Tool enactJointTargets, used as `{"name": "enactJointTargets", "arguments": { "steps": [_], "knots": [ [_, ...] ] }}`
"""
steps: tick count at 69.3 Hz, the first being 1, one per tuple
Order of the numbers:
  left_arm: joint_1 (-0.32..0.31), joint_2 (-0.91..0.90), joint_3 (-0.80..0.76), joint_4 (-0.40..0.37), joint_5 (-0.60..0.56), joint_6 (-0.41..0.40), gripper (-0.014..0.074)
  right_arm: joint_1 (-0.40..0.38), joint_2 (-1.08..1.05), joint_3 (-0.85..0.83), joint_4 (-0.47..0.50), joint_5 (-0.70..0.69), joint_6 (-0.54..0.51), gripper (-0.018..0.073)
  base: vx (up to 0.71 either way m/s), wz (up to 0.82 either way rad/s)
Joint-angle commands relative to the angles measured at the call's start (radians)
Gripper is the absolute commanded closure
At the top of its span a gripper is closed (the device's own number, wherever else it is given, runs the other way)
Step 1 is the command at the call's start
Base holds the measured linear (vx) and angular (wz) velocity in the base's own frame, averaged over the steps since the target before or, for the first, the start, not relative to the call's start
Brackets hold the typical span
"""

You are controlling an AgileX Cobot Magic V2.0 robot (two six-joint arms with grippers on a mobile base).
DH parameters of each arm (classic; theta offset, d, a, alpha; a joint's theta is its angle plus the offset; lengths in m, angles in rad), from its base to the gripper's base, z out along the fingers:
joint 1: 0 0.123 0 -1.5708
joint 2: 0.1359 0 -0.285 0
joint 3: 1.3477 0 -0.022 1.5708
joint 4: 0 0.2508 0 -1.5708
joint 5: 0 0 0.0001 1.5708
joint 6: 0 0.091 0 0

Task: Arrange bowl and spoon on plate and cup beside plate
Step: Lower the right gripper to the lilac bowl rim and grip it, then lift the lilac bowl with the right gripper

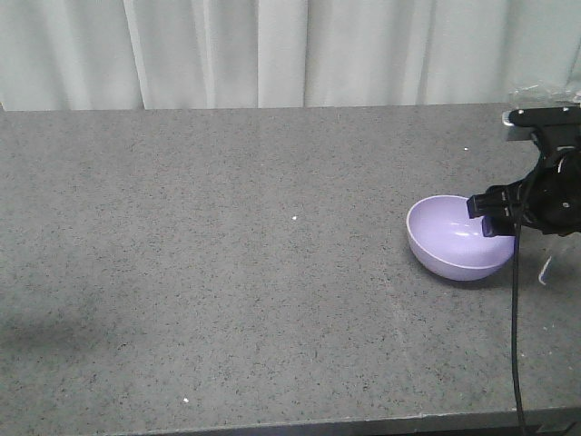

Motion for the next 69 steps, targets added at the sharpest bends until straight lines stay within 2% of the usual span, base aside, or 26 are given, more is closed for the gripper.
{"name": "enactJointTargets", "arguments": {
  "steps": [1,18,29,38,52,69],
  "knots": [
    [0.002,-0.018,-0.024,-0.004,-0.06,0.0,0.0603,-0.008,0.014,-0.033,-0.017,-0.064,-0.003,0.006,0.0,0.0],
    [0.002,-0.018,-0.024,-0.004,-0.06,0.0,0.0603,-0.008,0.093,-0.033,-0.016,-0.086,-0.003,0.0107,0.0,0.0],
    [0.002,-0.018,-0.024,-0.004,-0.06,0.0,0.0603,-0.008,0.13,-0.033,-0.013,-0.088,-0.003,0.018,0.0,0.0],
    [0.002,-0.018,-0.024,-0.004,-0.06,0.0,0.0603,-0.008,0.138,-0.033,-0.012,-0.096,-0.003,0.0302,0.0,0.0],
    [0.002,-0.018,-0.024,-0.004,-0.06,0.0,0.0603,-0.008,0.089,-0.034,-0.012,-0.106,-0.002,0.0573,0.0,0.0],
    [0.002,-0.018,-0.024,-0.004,-0.058,0.0,0.0603,-0.008,-0.086,-0.034,-0.011,-0.004,0.0,0.0569,0.0,0.0]
  ]
}}
